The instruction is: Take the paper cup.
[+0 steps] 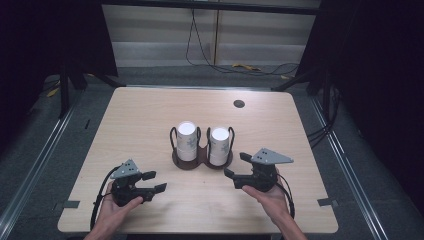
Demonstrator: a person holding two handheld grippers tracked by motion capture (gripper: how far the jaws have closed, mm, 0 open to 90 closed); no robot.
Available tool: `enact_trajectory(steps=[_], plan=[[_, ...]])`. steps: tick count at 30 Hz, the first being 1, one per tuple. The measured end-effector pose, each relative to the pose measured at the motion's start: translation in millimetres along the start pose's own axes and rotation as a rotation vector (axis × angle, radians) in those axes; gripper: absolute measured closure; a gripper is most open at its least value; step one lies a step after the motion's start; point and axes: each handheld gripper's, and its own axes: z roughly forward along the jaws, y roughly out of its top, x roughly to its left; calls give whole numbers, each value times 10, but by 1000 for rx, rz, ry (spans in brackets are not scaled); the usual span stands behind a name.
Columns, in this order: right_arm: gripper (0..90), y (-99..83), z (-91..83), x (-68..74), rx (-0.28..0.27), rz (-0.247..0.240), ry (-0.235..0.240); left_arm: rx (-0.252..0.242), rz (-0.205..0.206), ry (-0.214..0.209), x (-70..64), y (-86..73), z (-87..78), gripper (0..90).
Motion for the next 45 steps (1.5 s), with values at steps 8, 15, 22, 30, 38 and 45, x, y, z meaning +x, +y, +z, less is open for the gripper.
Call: enact_trajectory(steps=[8, 15, 22, 30, 38, 45], plan=[[265, 227, 84, 64, -45, -26, 48, -11, -13, -45, -26, 13, -3, 367], [281, 364, 264, 126, -38, -44, 95, 23, -13, -62, -35, 11, 19, 303], [305, 543, 465, 134, -38, -57, 126, 22, 16, -74, -64, 23, 45, 235], [341, 713, 695, 120, -28, -70, 160, 22, 25, -86, -78, 15, 55, 189], [322, 886, 892, 96, 3, -77, 173, 25, 33, -90, -75, 15, 48, 170], [317, 980, 1059, 88, 26, -79, 169, 23, 31, -102, -84, 17, 64, 185]])
